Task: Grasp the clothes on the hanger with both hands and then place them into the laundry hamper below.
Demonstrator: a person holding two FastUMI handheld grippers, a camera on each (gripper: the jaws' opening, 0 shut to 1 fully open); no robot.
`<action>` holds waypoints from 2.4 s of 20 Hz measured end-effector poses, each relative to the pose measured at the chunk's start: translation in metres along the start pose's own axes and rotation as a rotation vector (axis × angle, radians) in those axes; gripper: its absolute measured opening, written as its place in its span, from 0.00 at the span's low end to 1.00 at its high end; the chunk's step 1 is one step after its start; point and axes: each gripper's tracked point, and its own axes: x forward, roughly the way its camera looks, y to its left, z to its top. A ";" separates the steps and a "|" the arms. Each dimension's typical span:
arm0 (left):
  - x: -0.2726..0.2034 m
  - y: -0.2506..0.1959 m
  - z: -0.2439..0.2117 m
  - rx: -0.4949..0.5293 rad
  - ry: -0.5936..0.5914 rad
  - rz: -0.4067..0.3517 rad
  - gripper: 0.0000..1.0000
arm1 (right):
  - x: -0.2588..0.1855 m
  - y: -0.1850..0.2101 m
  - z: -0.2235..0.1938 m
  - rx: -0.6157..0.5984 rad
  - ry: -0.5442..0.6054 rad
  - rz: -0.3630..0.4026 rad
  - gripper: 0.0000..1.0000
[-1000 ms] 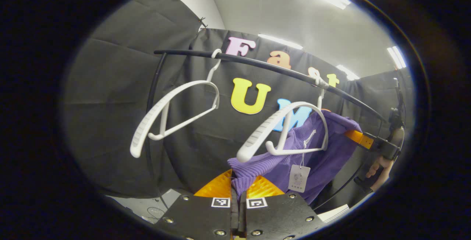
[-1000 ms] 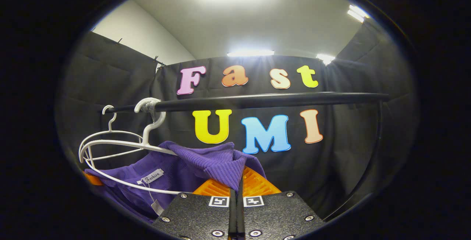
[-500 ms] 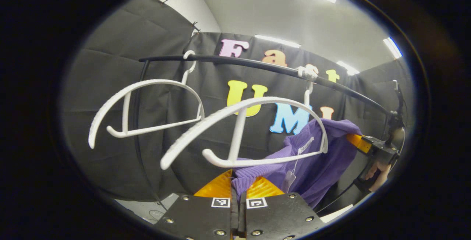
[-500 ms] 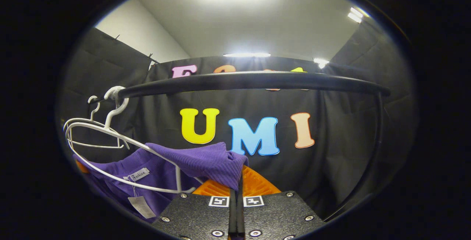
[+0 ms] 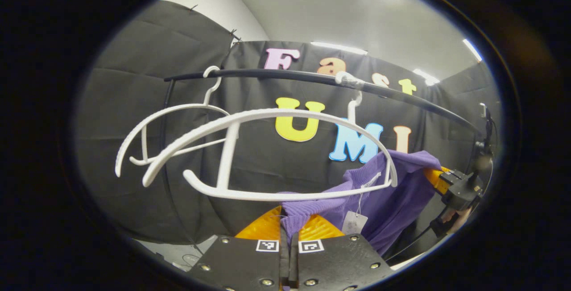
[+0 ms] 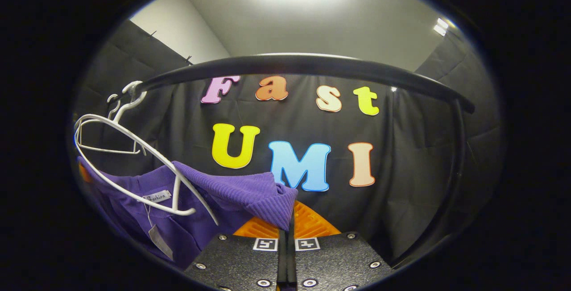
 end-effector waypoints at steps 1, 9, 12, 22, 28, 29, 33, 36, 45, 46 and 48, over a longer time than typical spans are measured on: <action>0.000 -0.009 0.000 0.004 0.002 -0.004 0.01 | 0.002 -0.008 -0.006 0.022 0.016 -0.006 0.00; 0.023 -0.040 -0.008 0.022 0.018 -0.042 0.01 | -0.012 -0.016 -0.037 0.034 0.072 0.022 0.00; 0.025 -0.049 -0.009 0.028 0.030 -0.081 0.01 | -0.017 -0.020 -0.050 0.065 0.112 0.006 0.00; -0.036 -0.011 -0.031 -0.010 0.073 -0.190 0.01 | -0.126 -0.013 -0.029 0.069 0.133 -0.088 0.00; -0.098 0.033 -0.051 -0.009 0.090 -0.240 0.01 | -0.205 0.018 -0.036 0.086 0.211 -0.129 0.00; -0.108 0.039 -0.058 -0.008 0.099 -0.247 0.01 | -0.218 0.026 -0.039 0.091 0.226 -0.129 0.00; -0.144 0.069 -0.093 -0.011 0.166 -0.269 0.01 | -0.269 0.053 -0.058 0.111 0.291 -0.134 0.00; -0.157 0.087 -0.118 0.012 0.220 -0.267 0.01 | -0.295 0.075 -0.078 0.149 0.350 -0.112 0.00; -0.175 0.112 -0.194 0.036 0.345 -0.220 0.01 | -0.324 0.117 -0.149 0.191 0.523 -0.018 0.00; -0.177 0.115 -0.207 0.051 0.366 -0.219 0.01 | -0.327 0.123 -0.161 0.203 0.552 -0.013 0.00; -0.182 0.123 -0.234 0.080 0.409 -0.216 0.01 | -0.333 0.129 -0.186 0.221 0.607 -0.006 0.00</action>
